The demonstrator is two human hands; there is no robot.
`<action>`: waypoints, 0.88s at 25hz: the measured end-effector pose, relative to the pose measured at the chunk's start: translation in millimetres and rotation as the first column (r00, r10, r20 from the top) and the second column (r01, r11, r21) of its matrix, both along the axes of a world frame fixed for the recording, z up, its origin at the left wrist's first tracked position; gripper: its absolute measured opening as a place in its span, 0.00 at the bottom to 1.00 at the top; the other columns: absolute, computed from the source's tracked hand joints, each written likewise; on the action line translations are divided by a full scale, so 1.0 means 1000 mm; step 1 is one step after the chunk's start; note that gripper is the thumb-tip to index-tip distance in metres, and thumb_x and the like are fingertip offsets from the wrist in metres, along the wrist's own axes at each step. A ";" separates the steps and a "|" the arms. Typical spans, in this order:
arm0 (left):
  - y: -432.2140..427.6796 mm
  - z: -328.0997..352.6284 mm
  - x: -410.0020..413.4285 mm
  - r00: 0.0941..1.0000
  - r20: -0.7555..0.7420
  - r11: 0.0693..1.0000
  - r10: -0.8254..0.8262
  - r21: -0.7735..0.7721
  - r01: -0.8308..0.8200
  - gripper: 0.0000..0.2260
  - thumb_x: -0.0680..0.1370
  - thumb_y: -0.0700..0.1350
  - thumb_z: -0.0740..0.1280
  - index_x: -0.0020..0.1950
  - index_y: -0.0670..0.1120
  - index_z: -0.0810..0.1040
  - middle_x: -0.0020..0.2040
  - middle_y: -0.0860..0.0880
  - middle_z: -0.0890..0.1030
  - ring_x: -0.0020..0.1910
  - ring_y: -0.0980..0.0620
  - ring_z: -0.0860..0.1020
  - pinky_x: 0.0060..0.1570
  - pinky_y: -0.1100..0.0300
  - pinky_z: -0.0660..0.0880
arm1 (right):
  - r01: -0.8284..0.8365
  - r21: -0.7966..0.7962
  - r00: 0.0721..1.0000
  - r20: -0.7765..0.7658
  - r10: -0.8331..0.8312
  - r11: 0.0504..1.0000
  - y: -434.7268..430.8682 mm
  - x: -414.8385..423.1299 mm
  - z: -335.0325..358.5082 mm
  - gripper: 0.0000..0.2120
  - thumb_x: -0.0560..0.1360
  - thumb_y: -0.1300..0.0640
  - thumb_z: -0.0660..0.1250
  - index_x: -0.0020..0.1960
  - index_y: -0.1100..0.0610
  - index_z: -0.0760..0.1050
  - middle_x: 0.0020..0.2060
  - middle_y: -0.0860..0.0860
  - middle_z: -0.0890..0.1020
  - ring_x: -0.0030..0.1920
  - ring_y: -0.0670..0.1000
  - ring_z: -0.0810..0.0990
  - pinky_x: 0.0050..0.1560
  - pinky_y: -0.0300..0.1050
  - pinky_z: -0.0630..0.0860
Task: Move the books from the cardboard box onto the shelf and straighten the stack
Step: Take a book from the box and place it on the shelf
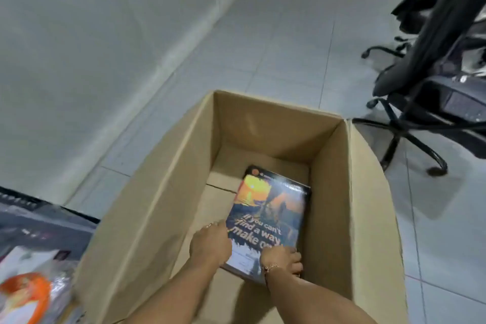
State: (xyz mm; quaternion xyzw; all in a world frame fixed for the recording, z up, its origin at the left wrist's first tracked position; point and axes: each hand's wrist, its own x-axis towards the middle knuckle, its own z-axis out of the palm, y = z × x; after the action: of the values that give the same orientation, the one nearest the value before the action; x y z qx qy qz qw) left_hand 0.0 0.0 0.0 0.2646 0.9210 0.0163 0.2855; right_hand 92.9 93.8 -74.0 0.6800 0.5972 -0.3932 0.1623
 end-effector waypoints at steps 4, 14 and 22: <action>-0.001 -0.063 0.007 0.945 0.198 0.965 0.260 -0.098 -0.245 0.20 0.78 0.47 0.60 0.68 0.44 0.64 0.67 0.44 0.73 0.65 0.43 0.72 0.63 0.54 0.71 | 0.095 0.017 0.984 0.147 -0.097 0.995 0.014 0.001 -0.026 0.27 0.75 0.51 0.64 0.69 0.64 0.63 0.66 0.59 0.67 0.67 0.59 0.65 0.67 0.50 0.65; 0.014 -0.103 0.004 0.961 0.026 0.960 0.276 -0.057 -0.275 0.20 0.74 0.46 0.69 0.63 0.41 0.70 0.61 0.42 0.76 0.60 0.42 0.76 0.58 0.51 0.73 | 0.139 0.074 0.990 0.017 -0.141 0.988 0.014 0.020 -0.044 0.21 0.75 0.51 0.67 0.61 0.65 0.72 0.60 0.60 0.75 0.60 0.60 0.75 0.57 0.49 0.73; 0.016 -0.058 0.008 0.963 -0.111 0.969 0.246 0.051 -0.242 0.12 0.75 0.36 0.68 0.57 0.39 0.76 0.58 0.40 0.76 0.58 0.40 0.76 0.53 0.49 0.75 | 0.266 0.322 0.959 -0.185 -0.215 0.909 0.002 0.008 -0.011 0.16 0.74 0.64 0.65 0.60 0.65 0.68 0.63 0.62 0.71 0.65 0.62 0.68 0.64 0.56 0.65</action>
State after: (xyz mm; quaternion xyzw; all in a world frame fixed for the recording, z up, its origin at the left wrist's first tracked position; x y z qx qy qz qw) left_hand 8.2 16.0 -57.6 0.1549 0.9611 0.0532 0.2223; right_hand 101.3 95.5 -85.0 0.7360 0.5781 -0.3485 -0.0524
